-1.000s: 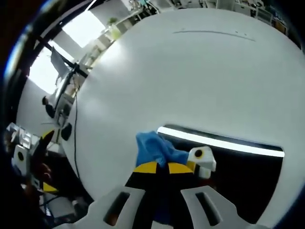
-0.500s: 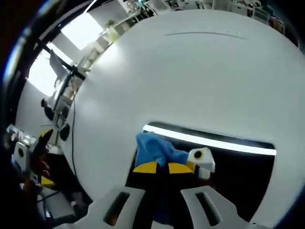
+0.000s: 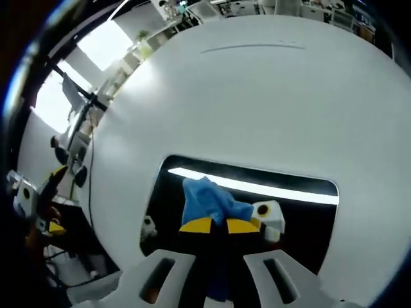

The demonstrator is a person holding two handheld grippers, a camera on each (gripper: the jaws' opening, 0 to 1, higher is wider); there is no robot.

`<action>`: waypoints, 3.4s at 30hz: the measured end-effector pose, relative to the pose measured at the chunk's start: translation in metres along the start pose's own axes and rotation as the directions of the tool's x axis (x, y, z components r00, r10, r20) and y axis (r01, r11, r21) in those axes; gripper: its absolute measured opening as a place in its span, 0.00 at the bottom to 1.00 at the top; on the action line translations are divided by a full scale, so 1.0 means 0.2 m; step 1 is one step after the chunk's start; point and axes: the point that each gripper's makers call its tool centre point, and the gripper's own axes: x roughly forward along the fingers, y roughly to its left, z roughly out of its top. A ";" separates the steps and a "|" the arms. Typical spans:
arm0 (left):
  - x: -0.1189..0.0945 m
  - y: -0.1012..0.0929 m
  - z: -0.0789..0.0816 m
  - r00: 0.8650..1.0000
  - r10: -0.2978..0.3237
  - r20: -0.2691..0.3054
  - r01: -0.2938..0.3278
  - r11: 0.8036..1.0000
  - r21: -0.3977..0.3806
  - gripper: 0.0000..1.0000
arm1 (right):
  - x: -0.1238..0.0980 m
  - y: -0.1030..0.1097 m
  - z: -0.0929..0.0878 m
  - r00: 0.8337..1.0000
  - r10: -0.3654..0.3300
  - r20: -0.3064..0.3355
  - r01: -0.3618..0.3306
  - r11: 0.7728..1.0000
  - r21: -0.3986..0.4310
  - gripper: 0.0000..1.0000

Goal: Wipe the mirror surface with the cleaning cloth until all visible marks leave the cleaned area.

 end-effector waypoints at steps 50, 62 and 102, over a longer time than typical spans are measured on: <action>0.00 -0.05 -0.03 1.000 -0.004 -0.005 0.004 1.000 0.005 0.99 | -0.21 -0.57 -0.12 0.990 -0.144 0.003 0.143 0.982 0.125 0.01; 0.01 -0.07 -0.03 1.000 -0.010 -0.007 0.010 1.000 0.004 0.99 | -0.23 -0.52 -0.14 0.982 -0.188 -0.002 0.188 0.981 0.040 0.00; 0.03 -0.06 -0.06 0.999 -0.022 -0.045 0.024 0.999 0.046 1.00 | -0.32 -0.42 -0.42 0.990 -0.136 -0.027 0.138 0.986 0.089 0.00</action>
